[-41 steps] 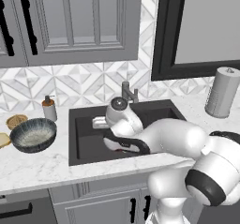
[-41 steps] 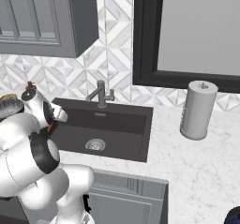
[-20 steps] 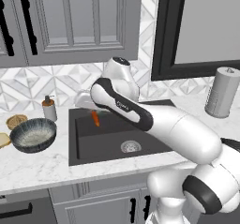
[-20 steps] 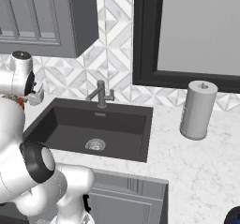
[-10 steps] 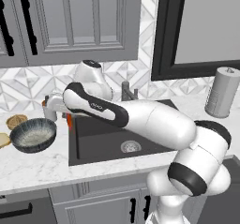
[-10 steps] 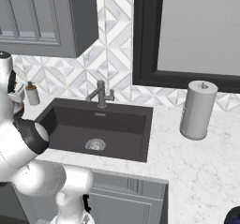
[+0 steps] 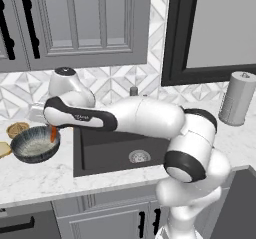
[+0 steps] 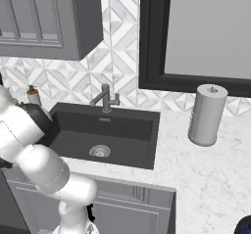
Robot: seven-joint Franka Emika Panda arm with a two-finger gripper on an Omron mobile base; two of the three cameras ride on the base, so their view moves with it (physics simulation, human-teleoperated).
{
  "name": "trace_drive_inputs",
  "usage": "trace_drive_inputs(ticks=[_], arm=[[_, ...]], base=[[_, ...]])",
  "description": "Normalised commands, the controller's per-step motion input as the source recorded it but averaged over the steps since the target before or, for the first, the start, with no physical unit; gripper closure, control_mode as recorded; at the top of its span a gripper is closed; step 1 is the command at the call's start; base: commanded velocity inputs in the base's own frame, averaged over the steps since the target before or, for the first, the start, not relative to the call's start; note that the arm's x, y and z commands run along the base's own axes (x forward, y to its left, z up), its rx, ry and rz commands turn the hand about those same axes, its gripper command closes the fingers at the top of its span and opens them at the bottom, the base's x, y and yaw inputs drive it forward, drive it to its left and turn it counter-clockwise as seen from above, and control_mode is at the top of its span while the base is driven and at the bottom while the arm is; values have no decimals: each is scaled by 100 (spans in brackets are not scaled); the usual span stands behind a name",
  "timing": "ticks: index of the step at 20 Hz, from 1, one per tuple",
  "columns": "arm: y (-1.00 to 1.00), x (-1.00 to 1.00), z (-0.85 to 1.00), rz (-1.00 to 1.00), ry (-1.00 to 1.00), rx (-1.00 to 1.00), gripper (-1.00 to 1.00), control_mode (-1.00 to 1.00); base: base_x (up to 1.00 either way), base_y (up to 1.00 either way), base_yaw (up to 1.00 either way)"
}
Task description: Pick the carrot from the sink and place it in the bowl. Then pick the bowl and place it in the microwave. Then close the microwave door and press the start button.
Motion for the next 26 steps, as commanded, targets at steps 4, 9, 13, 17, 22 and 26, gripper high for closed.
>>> trace_drive_inputs(ticks=[4, 9, 13, 17, 22, 26], arm=[[4, 14, -25, -5, 1, 0, 100, -100], [5, 13, -38, -4, 0, 0, 100, -100], [29, 27, -44, -7, 0, 0, 100, -100], [23, 27, -26, -9, 1, 0, 100, -100], [13, 20, -1, -6, 12, 0, 100, -100], [14, 21, -19, -2, 5, 0, 100, -100]], base=[[0, 0, 0], [0, 0, 0], [0, 0, 0], [0, 0, 0], [0, 0, 0], [0, 0, 0]])
